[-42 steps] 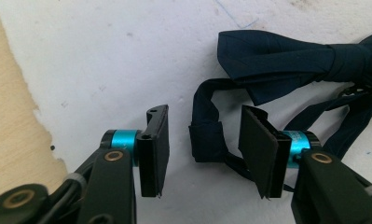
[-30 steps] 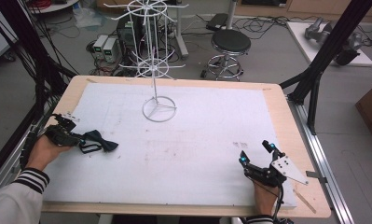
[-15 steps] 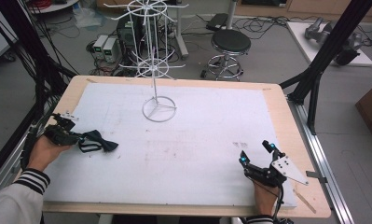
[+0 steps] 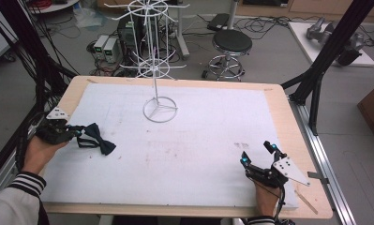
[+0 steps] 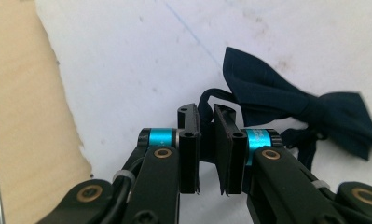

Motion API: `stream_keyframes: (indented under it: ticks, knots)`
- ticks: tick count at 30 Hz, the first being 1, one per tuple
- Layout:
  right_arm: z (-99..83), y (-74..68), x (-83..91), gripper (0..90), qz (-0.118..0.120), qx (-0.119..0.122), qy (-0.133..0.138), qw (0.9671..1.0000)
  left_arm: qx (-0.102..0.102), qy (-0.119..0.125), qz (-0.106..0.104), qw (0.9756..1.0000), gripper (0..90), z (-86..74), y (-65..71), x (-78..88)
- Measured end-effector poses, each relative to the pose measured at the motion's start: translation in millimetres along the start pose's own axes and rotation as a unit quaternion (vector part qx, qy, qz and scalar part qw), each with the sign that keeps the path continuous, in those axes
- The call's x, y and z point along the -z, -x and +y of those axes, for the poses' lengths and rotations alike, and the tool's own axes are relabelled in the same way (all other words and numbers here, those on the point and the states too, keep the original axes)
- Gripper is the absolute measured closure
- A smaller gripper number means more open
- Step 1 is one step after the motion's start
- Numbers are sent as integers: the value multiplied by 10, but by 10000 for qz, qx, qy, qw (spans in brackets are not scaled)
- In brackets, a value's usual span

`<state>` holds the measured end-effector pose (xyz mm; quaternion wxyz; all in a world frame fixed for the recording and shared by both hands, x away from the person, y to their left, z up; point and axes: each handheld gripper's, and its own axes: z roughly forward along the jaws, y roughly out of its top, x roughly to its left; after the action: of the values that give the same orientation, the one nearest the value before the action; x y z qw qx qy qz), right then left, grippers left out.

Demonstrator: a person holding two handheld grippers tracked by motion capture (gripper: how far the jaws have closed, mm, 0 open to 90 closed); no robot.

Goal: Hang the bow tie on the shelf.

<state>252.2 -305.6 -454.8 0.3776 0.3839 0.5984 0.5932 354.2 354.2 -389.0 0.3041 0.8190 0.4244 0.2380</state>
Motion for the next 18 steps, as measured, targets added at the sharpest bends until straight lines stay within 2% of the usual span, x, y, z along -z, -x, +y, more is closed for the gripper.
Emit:
stream_keyframes:
  ticks: [2, 3, 4, 7, 9, 10, 12, 13, 18]
  knots:
    - [0, -1, -1, 80, -1, -2, 2, 10000, 37, 252, -20, 9997, 807, 22, 1, 38]
    - [0, -1, -1, 80, -1, -2, 2, 10000, 37, 252, -20, 9997, 807, 22, 1, 38]
    - [0, 0, 0, 80, -1, 0, 0, 10000, 39, 386, -10, 9992, 807, 46, 10, 62]
    - [0, -1, -1, 80, -2, -4, 1, 10000, 79, 521, -18, 9986, 808, 82, 20, 88]
    - [0, -1, -1, 80, -2, 0, 0, 10000, 85, 738, -7, 9972, 808, 136, 36, 121]
    - [0, -1, -1, 80, -2, 0, 0, 10000, 85, 738, -7, 9972, 809, 136, 36, 121]
    - [0, -1, -1, 80, -3, 3, 0, 10000, 46, 893, 12, 9960, 809, 184, 49, 155]
    - [0, 0, 0, 80, -2, 2, -1, 10000, 39, 1020, 15, 9948, 809, 223, 64, 176]
    - [0, 0, 0, 80, 1, -1, 1, 10000, -76, 1245, 39, 9922, 810, 298, 98, 228]
